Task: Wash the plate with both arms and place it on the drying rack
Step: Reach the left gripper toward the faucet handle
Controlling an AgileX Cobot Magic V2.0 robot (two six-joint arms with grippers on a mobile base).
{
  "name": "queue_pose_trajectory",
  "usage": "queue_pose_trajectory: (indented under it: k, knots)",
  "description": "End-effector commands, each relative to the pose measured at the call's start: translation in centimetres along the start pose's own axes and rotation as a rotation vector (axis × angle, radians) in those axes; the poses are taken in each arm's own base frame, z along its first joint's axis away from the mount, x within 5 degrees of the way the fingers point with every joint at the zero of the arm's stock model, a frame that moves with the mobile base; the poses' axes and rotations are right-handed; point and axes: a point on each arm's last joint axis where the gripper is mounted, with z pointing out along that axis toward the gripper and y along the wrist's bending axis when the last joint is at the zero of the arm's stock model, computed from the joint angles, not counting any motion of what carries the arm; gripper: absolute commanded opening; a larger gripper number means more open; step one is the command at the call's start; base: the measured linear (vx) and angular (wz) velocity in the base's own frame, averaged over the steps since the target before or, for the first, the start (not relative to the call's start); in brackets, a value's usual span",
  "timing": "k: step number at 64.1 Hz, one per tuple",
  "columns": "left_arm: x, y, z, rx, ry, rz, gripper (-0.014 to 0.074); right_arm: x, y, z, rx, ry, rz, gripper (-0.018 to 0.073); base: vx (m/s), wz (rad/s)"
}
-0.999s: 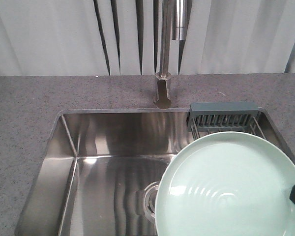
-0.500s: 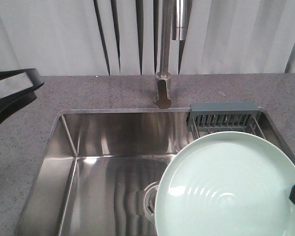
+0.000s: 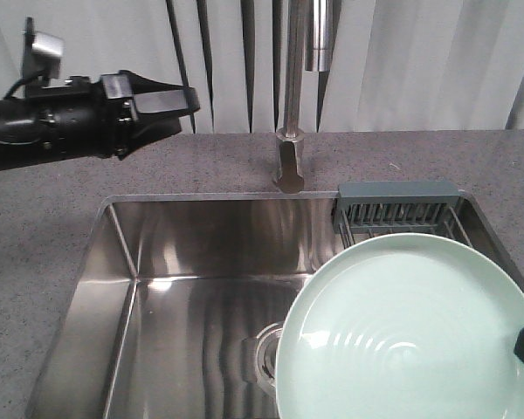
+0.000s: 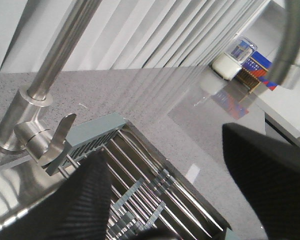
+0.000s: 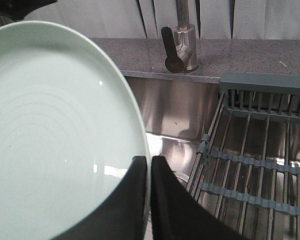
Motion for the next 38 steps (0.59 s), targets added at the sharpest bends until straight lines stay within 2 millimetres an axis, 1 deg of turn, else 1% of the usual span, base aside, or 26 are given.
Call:
queue_pose_trajectory:
  k: [1, 3, 8, 9, 11, 14, 15, 17, 20, 25, 28, 32, 38]
  knots:
    - [-1.6, -0.9, 2.3, 0.070, -0.039, 0.017, 0.0479, -1.4, 0.1, -0.3, 0.005, -0.093, 0.019, -0.0001, 0.00, 0.00]
    - [-1.6, -0.3, 3.2, 0.061, -0.035, 0.014, 0.0479, -1.4, 0.1, -0.3, 0.005, -0.093, 0.019, -0.0001, 0.00, 0.00]
    - [-2.4, 0.3, 5.2, 0.065, -0.037, 0.029, 0.0479, -1.4, 0.1, -0.3, 0.005, -0.093, 0.019, -0.0001, 0.00, 0.00]
    - [-2.4, 0.6, 5.7, 0.065, -0.032, 0.025, 0.0479, -1.4, 0.1, -0.3, 0.005, -0.093, 0.019, -0.0001, 0.00, 0.00]
    - [-2.7, 0.7, 6.4, 0.073, -0.034, 0.032, 0.0479, -1.4, 0.1, -0.3, 0.005, -0.093, 0.019, -0.0001, 0.00, 0.00]
    - [-2.7, 1.5, 7.5, 0.079, -0.028, 0.024, 0.0479, -1.4, 0.1, -0.3, 0.006, -0.094, 0.019, -0.0001, 0.00, 0.00]
    - [-2.9, 1.4, 7.7, 0.085, -0.032, 0.027, 0.0479, -1.4, 0.1, -0.3, 0.006, -0.094, 0.019, -0.0001, 0.00, 0.00]
    - [-2.9, 1.9, 8.6, 0.089, -0.027, 0.028, 0.0479, -1.4, 0.1, -0.3, 0.006, -0.094, 0.019, -0.0001, 0.00, 0.00]
    - [-3.3, 2.1, 9.5, 0.102, -0.028, 0.039, 0.0479, -1.4, 0.1, -0.3, 0.006, -0.094, 0.019, -0.0001, 0.00, 0.00]
    - [-3.6, 2.7, 10.8, 0.116, -0.029, 0.047, 0.0479, -1.4, 0.1, -0.3, 0.006, -0.094, 0.019, -0.0001, 0.00, 0.00]
    - [-3.4, 3.3, 11.6, 0.118, -0.023, 0.043, 0.0479, -1.4, 0.1, -0.3, 0.006, -0.094, 0.019, -0.0001, 0.00, 0.00]
    - [-3.5, 3.5, 12.5, 0.130, -0.025, 0.045, 0.0479, -1.4, 0.1, -0.3, 0.006, -0.094, 0.019, -0.0001, 0.00, 0.00]
    - [-3.4, 4.0, 13.5, 0.146, -0.030, 0.019, 0.0479, -1.4, 0.1, -0.3, 0.006, -0.094, 0.019, -0.0001, 0.00, 0.00]
